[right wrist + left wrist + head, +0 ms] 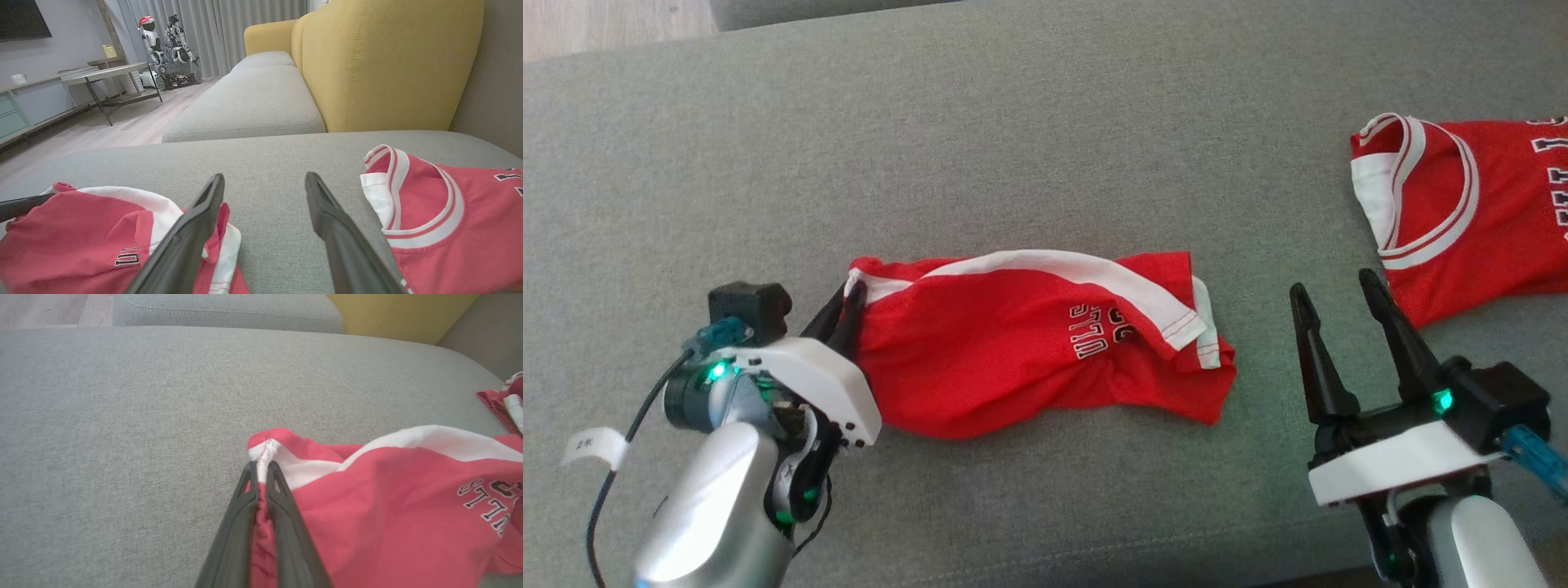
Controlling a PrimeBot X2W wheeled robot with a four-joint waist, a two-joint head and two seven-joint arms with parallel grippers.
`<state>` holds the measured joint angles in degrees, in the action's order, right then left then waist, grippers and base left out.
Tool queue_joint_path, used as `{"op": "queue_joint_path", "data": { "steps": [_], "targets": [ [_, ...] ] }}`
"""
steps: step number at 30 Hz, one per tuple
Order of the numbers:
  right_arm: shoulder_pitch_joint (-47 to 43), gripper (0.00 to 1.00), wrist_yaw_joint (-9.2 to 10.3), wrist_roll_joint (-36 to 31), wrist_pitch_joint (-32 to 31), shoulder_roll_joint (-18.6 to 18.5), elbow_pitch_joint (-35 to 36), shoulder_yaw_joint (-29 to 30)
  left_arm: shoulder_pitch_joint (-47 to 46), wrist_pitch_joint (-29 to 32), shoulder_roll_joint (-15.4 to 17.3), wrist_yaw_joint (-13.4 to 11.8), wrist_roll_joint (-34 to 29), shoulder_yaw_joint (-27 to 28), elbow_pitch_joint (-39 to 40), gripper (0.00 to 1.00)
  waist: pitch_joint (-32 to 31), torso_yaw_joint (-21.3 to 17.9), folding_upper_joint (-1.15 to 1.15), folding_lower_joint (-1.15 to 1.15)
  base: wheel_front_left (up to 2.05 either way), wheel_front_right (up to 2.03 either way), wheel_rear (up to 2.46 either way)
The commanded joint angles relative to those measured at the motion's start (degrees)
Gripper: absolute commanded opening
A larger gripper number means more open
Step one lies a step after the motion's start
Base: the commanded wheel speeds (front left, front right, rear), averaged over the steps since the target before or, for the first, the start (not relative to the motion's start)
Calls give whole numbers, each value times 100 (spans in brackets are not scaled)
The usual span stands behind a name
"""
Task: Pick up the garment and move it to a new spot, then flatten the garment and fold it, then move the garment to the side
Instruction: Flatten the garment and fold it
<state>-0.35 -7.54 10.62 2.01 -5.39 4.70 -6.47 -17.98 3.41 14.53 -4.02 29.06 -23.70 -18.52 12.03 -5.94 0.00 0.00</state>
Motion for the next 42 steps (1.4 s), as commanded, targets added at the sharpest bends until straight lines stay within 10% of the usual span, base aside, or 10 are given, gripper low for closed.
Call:
{"op": "queue_joint_path", "data": {
  "steps": [1, 26, 27, 29, 42],
  "targets": [
    [199, 100, 5, 43, 10, -24, 159, -135, -246, -61, 179, 15, -44, 180, 246, 0, 2, 15, 0, 0, 0, 0, 0],
    [956, 100, 5, 44, -466, -287, -1326, -1568, -290, 57, 209, -31, -54, -29, 734, 0, 191, 294, 0, 0, 0, 0, 0],
    [986, 89, 5, 59, -470, -262, -1410, -1561, -294, 47, 205, -26, -51, -37, 735, 0, 194, 305, 0, 0, 0, 0, 0],
    [1038, 0, 5, 81, -484, -237, -1564, -1541, -298, 10, 199, -18, -46, -44, 758, 0, 197, 326, 0, 0, 0, 0, 0],
    [1219, 0, 5, -32, -162, -526, -895, -929, -289, -326, 386, -154, -73, 182, 1598, 0, 96, 369, 0, 0, 0, 0, 0]
  ]
}}
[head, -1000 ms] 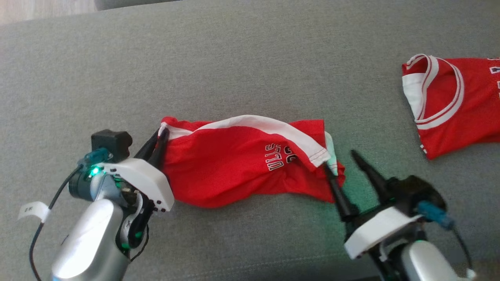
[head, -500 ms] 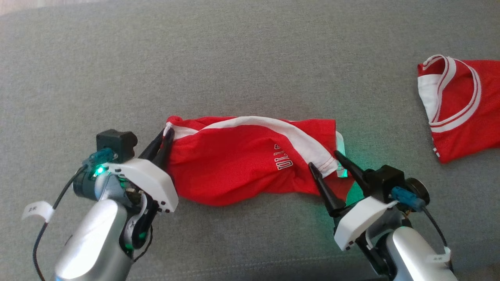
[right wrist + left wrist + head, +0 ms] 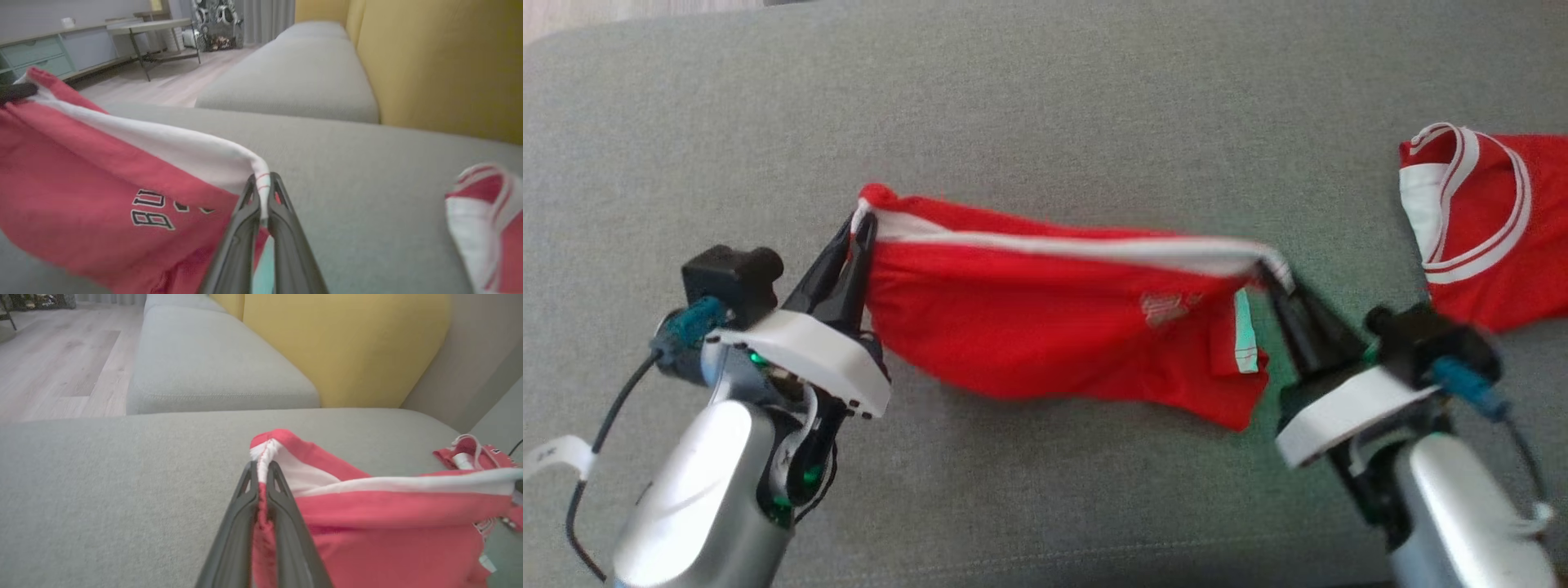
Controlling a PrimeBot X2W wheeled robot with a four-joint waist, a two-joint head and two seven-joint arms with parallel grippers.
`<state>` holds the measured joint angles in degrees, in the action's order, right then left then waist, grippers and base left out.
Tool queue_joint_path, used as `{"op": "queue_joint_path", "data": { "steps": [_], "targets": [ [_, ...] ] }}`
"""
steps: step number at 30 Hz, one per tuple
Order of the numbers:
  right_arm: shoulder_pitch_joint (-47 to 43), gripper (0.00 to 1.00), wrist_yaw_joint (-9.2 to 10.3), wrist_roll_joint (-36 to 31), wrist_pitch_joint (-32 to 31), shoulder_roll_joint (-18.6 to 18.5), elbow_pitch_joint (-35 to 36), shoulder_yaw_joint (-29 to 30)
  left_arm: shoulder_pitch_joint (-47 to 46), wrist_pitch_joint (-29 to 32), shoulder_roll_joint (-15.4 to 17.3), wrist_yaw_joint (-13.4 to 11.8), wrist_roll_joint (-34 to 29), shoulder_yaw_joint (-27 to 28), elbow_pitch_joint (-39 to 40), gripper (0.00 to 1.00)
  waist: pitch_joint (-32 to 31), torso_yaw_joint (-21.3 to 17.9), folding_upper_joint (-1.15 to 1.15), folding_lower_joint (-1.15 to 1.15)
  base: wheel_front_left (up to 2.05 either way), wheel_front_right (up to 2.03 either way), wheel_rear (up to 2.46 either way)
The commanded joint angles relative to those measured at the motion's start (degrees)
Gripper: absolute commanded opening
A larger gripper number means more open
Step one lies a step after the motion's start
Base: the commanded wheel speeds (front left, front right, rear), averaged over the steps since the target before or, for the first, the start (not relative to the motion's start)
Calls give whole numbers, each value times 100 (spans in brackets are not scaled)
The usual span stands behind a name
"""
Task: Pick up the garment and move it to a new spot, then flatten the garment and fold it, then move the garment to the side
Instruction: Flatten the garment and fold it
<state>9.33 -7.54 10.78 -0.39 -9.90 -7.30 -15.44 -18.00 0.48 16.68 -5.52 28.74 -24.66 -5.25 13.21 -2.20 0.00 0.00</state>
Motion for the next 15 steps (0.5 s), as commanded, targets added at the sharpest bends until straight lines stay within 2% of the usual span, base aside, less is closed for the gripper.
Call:
{"op": "queue_joint_path", "data": {
  "steps": [1, 8, 15],
  "targets": [
    [286, 0, 5, -75, 95, -113, 462, 38, -310, -33, 184, 6, -26, 292, 376, 0, -50, -8, 0, 0, 0, 0, 0],
    [570, 0, 5, -171, -27, -370, 1544, 534, -585, 125, 308, -86, -68, 400, 1128, 0, -285, -23, 0, 0, 0, 0, 0],
    [793, 0, 5, -230, -355, -490, 2431, 1068, -860, 175, 319, -368, -148, 623, 1869, 0, -499, -43, 0, 0, 0, 0, 0]
  ]
}}
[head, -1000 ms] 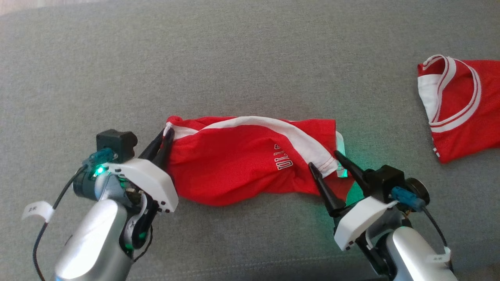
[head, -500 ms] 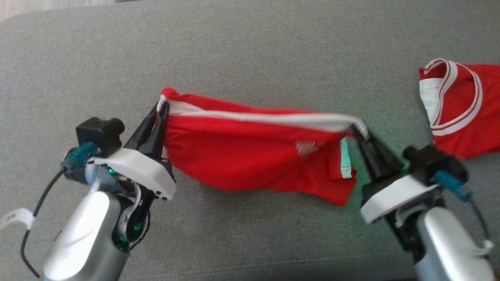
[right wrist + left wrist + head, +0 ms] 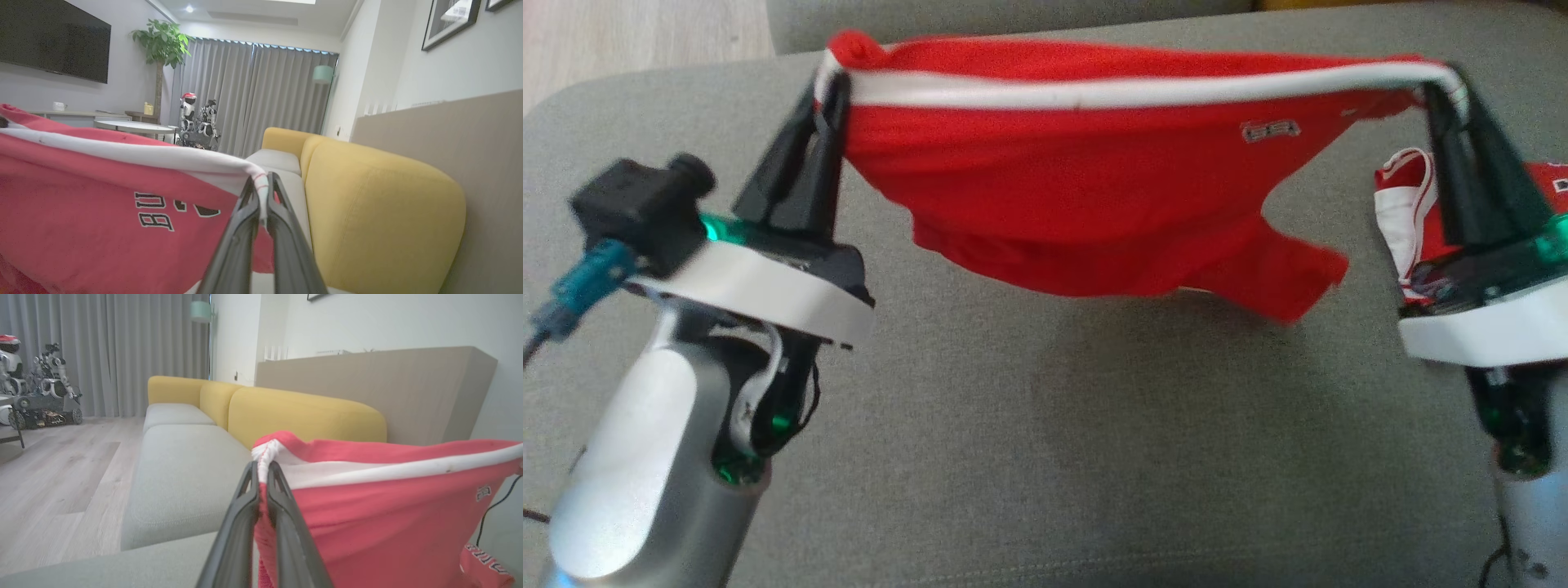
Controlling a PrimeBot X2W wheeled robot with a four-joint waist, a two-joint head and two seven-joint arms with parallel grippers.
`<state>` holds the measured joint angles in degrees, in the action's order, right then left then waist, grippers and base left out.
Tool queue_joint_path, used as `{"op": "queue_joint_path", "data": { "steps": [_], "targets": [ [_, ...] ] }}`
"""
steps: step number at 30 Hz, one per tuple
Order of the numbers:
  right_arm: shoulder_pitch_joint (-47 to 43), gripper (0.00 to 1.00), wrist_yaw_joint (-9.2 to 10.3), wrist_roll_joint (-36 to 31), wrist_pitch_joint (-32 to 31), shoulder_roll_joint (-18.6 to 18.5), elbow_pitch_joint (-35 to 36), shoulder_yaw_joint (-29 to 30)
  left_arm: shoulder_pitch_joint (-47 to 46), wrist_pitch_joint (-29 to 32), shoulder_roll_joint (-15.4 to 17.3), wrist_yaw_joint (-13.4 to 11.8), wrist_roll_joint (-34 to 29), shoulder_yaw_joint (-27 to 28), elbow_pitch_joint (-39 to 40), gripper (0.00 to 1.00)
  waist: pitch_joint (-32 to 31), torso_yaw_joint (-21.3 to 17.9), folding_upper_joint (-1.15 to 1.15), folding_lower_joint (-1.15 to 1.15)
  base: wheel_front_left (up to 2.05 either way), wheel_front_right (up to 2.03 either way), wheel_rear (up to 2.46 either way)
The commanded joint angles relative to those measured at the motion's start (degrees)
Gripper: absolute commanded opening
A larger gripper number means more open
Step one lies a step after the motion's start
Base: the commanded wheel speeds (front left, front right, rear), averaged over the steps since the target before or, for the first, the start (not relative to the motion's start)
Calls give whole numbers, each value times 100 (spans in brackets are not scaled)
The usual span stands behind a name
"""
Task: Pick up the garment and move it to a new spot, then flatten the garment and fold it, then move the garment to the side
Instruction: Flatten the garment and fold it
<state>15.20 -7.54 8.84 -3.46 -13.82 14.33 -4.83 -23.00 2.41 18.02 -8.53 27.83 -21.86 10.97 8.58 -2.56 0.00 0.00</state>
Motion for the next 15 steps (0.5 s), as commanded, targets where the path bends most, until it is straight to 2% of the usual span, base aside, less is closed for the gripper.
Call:
{"op": "queue_joint_path", "data": {
  "steps": [1, 7, 15],
  "targets": [
    [228, 0, 5, -45, -90, -98, 370, 66, -389, -16, 172, -113, -59, 377, 342, 0, -54, -9, 0, 0, 0, 0, 0],
    [340, 0, 5, 33, -289, -67, 633, 260, -562, 87, 159, -197, -88, 387, 598, 0, -96, -34, 0, 0, 0, 0, 0],
    [681, 0, 5, 267, -357, 50, 483, 302, -973, 3, 40, -156, -128, 324, 437, 0, 88, -62, 0, 0, 0, 0, 0]
  ]
}}
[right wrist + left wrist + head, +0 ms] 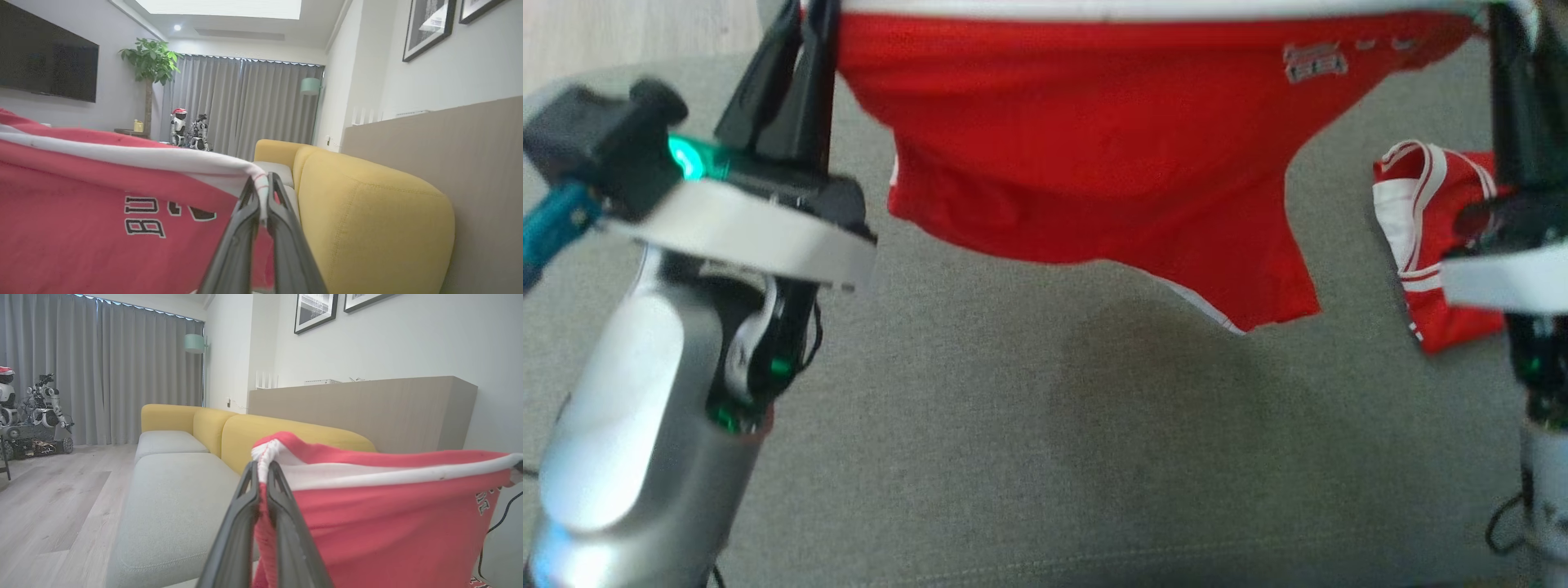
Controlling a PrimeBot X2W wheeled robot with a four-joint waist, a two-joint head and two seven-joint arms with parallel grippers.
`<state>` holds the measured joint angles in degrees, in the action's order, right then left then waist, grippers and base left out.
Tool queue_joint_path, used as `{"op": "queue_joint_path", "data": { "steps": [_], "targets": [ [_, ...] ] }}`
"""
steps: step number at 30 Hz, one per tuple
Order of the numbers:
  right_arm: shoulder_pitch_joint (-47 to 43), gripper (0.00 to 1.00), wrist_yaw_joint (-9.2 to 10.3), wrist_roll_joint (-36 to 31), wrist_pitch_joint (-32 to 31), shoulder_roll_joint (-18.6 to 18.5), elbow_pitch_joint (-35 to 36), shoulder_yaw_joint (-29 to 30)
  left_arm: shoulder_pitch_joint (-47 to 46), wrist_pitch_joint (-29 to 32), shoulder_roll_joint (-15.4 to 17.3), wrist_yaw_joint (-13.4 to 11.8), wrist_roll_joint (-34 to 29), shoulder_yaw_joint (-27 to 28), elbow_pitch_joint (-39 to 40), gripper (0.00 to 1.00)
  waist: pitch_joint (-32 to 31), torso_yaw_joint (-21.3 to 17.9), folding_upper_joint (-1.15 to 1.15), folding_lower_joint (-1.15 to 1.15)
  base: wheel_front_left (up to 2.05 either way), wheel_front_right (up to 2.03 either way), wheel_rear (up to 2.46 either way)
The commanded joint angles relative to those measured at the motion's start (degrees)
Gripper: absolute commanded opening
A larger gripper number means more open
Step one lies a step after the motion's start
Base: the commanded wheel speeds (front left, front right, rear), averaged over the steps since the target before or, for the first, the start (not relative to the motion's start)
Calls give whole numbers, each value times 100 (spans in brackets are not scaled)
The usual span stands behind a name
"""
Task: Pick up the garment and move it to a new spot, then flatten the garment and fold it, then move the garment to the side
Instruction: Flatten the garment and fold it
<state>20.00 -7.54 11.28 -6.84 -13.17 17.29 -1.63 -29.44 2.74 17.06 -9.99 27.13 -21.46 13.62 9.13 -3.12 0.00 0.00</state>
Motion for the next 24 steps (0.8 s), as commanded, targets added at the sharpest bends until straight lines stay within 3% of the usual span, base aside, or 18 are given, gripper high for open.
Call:
{"op": "queue_joint_path", "data": {
  "steps": [1, 5, 12, 19, 24],
  "targets": [
    [319, 0, 5, 59, -13, -25, 98, 7, -452, -53, 101, 30, -38, 274, 83, 0, 93, -8, 0, 0, 0, 0, 0],
    [1068, 0, 5, 316, 53, -9, -547, -2, -1185, -247, -49, 271, 40, 279, -610, 0, 377, -43, 0, 0, 0, 0, 0],
    [2945, 0, 5, 670, 450, 161, -2296, -396, -2731, -984, -524, 713, 175, 342, -2635, 0, 817, -88, 0, 0, 0, 0, 0],
    [4557, 0, 5, 1031, 1079, 524, -4584, -833, -4061, -1667, -902, 1022, 135, 449, -4893, 0, 1041, -114, 0, 0, 0, 0, 0],
    [4984, 0, 5, 1215, 1338, 798, -6264, -1303, -4236, -1759, -1151, 1069, 100, 454, -6489, 0, 1144, -94, 0, 0, 0, 0, 0]
  ]
}}
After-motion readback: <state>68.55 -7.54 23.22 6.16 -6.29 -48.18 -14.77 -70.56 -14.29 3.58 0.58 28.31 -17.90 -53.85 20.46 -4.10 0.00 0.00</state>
